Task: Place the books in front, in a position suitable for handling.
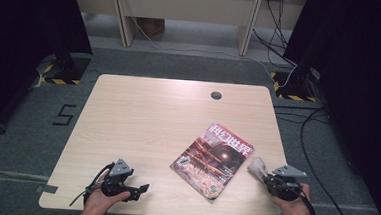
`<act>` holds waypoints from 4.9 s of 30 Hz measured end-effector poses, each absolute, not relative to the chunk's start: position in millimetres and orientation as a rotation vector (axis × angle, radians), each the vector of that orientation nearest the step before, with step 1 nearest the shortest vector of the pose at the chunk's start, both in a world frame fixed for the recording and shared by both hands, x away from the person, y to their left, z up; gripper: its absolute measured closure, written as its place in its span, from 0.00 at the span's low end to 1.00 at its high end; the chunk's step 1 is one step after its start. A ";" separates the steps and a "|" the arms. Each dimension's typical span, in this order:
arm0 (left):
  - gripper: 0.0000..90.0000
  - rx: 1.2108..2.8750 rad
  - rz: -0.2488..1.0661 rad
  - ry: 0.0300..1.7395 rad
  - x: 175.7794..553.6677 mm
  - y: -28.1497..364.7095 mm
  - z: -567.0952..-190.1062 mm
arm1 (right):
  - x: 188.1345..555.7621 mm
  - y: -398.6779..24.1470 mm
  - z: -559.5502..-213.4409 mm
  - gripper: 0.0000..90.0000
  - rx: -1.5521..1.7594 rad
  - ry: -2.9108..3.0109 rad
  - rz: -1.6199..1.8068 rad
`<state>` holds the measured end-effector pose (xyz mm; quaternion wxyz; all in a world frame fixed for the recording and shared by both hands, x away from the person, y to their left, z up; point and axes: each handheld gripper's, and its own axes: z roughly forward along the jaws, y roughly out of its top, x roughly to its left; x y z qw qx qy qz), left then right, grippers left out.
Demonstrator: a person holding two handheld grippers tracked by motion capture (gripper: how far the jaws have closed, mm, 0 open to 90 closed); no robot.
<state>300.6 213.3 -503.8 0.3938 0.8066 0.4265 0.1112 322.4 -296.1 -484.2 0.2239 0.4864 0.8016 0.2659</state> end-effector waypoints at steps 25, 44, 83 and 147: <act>0.22 2.015 0.287 0.966 341.7 156.0 -502.2 | 336.8 -223.5 -484.2 0.46 1.367 2.237 1.026; 0.32 2.128 0.198 0.907 360.0 114.4 -512.4 | 370.1 -183.4 -499.7 0.49 1.239 2.319 0.902; 0.34 2.110 0.201 0.927 362.8 111.9 -512.9 | 380.9 -193.4 -498.6 0.36 1.436 2.240 0.865; 0.33 2.228 0.308 0.906 308.7 140.1 -507.4 | 384.7 -170.3 -476.2 0.40 1.206 2.297 0.998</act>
